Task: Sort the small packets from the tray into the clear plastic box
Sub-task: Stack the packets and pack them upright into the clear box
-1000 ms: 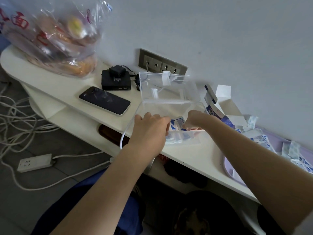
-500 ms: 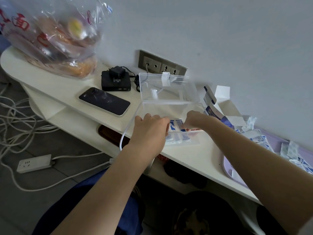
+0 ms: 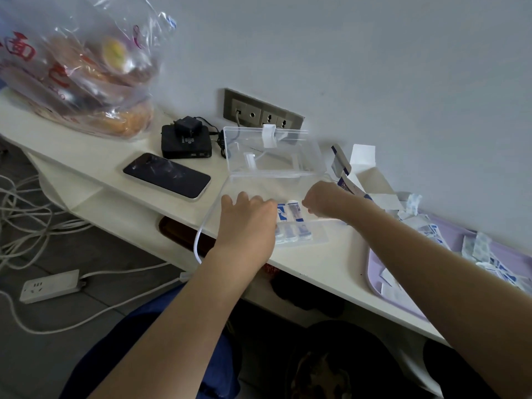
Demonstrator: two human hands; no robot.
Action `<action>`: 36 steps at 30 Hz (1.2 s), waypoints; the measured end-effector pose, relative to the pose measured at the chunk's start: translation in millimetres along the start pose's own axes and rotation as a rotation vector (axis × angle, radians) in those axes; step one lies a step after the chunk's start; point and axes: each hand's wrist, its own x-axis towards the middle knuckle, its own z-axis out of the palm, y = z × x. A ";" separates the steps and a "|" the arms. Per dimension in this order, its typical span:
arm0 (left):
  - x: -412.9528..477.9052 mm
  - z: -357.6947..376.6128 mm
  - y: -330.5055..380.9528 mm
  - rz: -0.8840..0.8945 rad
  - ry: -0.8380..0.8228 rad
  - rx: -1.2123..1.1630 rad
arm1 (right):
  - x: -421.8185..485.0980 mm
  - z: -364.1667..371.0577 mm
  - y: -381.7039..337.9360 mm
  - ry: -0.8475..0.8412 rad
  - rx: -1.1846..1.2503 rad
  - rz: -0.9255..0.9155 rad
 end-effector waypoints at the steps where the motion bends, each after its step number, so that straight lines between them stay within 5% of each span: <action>1: 0.1 1.2 3.0 0.000 0.004 0.021 | -7.7 -1.3 1.8 0.060 -0.018 -0.030; 10: -5.6 5.5 49.2 0.060 0.034 0.085 | -84.2 26.1 51.6 0.826 0.058 -0.390; 13: -11.0 5.7 67.0 0.098 0.048 0.088 | -102.2 34.3 81.0 0.919 0.002 -0.365; 18: -17.3 13.8 99.1 0.239 0.091 0.047 | -112.7 48.8 139.2 0.829 0.001 -0.264; 25: -8.9 33.0 142.6 0.393 -0.090 -0.014 | -116.3 65.2 211.9 0.427 0.117 0.099; 31: 2.6 57.0 179.9 0.439 -0.247 0.035 | -128.2 56.7 225.7 0.115 0.115 0.082; 36: 9.9 77.4 198.2 0.405 -0.300 0.097 | -127.5 58.5 222.7 0.083 0.078 0.015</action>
